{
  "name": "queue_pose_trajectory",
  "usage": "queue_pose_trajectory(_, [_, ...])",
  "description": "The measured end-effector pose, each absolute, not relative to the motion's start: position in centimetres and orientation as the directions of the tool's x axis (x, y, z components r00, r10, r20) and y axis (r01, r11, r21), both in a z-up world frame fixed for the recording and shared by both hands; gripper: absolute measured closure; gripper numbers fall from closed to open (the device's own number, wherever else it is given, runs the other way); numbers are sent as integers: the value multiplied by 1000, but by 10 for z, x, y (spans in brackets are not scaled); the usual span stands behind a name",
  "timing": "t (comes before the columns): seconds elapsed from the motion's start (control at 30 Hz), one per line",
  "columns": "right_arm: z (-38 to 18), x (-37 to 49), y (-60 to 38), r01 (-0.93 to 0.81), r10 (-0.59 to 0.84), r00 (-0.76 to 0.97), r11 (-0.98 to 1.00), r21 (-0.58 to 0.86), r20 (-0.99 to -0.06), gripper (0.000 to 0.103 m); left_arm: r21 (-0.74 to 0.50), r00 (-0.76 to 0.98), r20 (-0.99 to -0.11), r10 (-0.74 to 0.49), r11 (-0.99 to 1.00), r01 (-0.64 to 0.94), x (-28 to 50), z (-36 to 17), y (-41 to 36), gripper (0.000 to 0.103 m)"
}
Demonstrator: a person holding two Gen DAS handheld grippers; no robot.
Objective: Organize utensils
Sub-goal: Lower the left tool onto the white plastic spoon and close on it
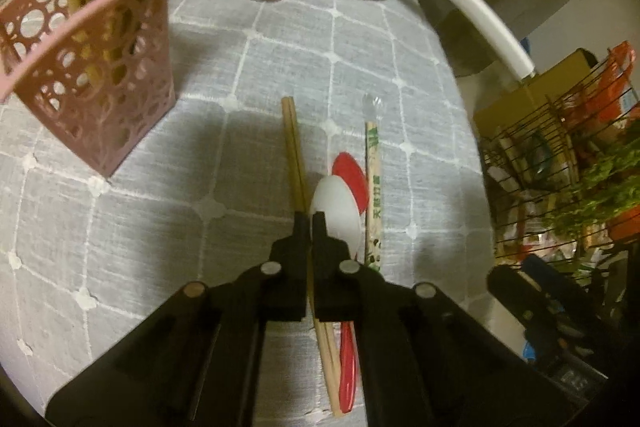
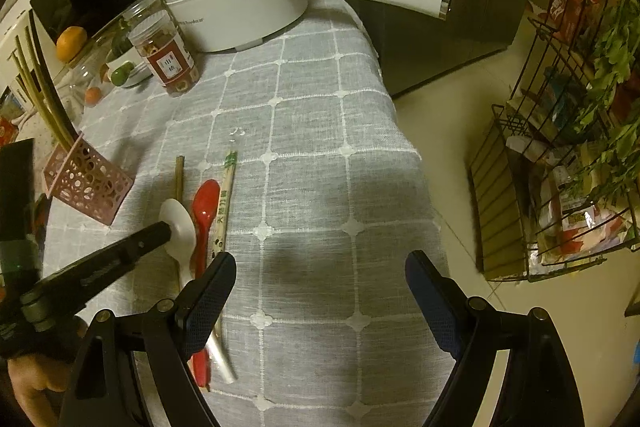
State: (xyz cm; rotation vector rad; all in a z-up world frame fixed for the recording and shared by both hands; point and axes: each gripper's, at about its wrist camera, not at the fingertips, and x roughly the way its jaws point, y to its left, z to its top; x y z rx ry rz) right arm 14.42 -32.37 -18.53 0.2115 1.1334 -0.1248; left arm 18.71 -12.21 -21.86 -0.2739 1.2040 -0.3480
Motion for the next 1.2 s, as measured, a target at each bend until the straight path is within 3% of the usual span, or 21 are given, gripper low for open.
queue_pose_trajectory(0.2, [-188, 149, -318, 210, 13, 414, 972, 109, -910, 15, -397, 332, -843, -424, 906, 148, 188, -211, -118, 99])
queue_pose_trajectory(0.23, [-189, 150, -317, 210, 12, 412, 972, 108, -911, 15, -396, 326, -846, -421, 907, 143, 189, -212, -118, 94])
queue_pose_trajectory(0.27, [-189, 150, -316, 209, 11, 411, 972, 106, -912, 15, -393, 319, -852, -415, 910, 135, 190, -213, -118, 79])
queue_pose_trajectory(0.3, [-190, 150, -316, 208, 10, 409, 973, 104, -912, 15, -399, 315, -852, -419, 908, 128, 191, -214, -118, 70])
queue_pose_trajectory(0.43, [-193, 150, -315, 203, 7, 400, 974, 97, -916, 15, -403, 329, -841, -429, 903, 148, 193, -216, -121, 70])
queue_pose_trajectory(0.53, [-195, 150, -316, 204, 6, 395, 975, 94, -919, 15, -399, 337, -834, -437, 899, 178, 194, -217, -127, 72])
queue_pose_trajectory(0.6, [-196, 151, -317, 205, 5, 393, 974, 93, -920, 15, -394, 338, -832, -440, 897, 200, 195, -218, -132, 88])
queue_pose_trajectory(0.7, [-197, 152, -317, 206, 6, 391, 974, 94, -921, 15, -374, 333, -836, -437, 896, 238, 194, -219, -139, 101])
queue_pose_trajectory(0.93, [-197, 154, -316, 206, 8, 391, 974, 96, -920, 15, -313, 393, -818, -420, 898, 309, 185, -200, -133, 103])
queue_pose_trajectory(1.1, [-198, 159, -311, 221, 39, 395, 966, 136, -918, 15, -369, 336, -818, -466, 874, 316, 188, -196, -117, 101])
queue_pose_trajectory(1.13, [-198, 160, -311, 226, 47, 398, 963, 148, -916, 15, -378, 323, -822, -469, 873, 307, 188, -197, -116, 99])
queue_pose_trajectory(1.2, [-196, 162, -312, 250, 54, 405, 954, 167, -913, 15, -393, 305, -825, -476, 870, 297, 187, -199, -117, 69])
